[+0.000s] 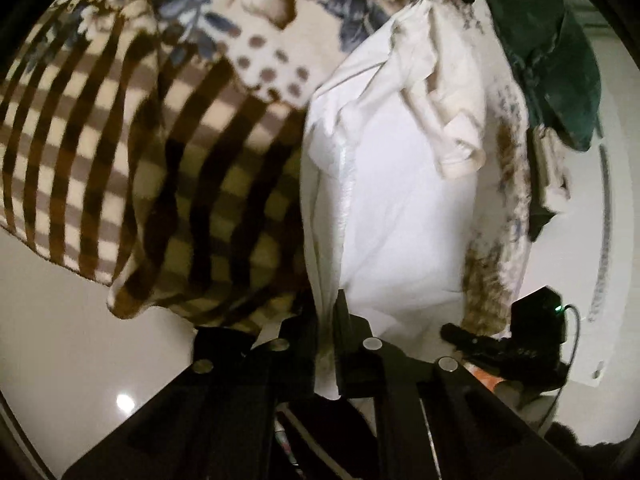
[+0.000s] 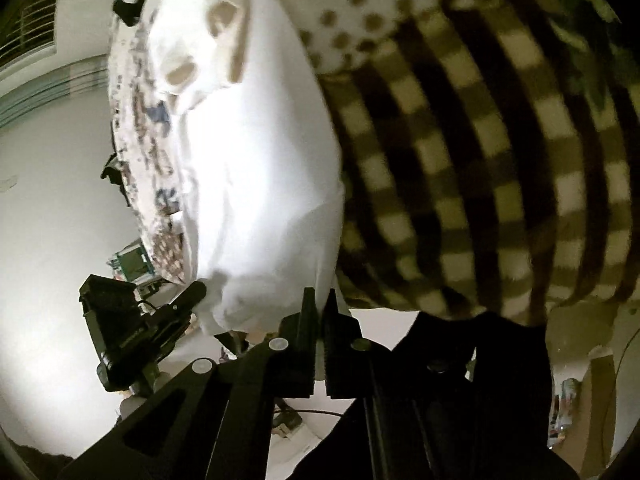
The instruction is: Fold small clothes
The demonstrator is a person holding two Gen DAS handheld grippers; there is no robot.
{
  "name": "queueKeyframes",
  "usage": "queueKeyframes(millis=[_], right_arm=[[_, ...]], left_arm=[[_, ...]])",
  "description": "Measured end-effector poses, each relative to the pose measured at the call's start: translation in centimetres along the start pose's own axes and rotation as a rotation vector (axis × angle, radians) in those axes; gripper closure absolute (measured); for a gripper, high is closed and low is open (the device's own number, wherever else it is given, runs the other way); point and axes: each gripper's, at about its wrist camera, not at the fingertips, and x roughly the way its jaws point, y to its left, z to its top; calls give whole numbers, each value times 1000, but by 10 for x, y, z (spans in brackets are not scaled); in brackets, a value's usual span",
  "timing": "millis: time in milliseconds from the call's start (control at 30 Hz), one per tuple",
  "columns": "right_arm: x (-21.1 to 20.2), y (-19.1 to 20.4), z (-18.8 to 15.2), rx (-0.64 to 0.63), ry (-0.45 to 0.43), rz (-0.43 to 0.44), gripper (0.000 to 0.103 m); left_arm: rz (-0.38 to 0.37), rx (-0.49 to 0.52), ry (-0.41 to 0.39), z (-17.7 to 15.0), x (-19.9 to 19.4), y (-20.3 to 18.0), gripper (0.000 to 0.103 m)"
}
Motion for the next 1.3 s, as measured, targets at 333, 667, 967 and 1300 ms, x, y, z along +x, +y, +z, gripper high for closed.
queueKeyframes(millis=[333,667,967,1300], right_arm=[[-49,67,53,-33,-122,176,101],[-94,113,212,74,-376,249,83],[-102,79,179,-78,-372,28,46],[-47,129,243,-236,-348,-271,46]], left_arm=[[-321,-187,-91,87,-24,-24,99],[-494,-215,-238,268,-24,-65,63],[-65,186,-205,230,-19,-80,37],[244,424,-115,286,73,-158,37]])
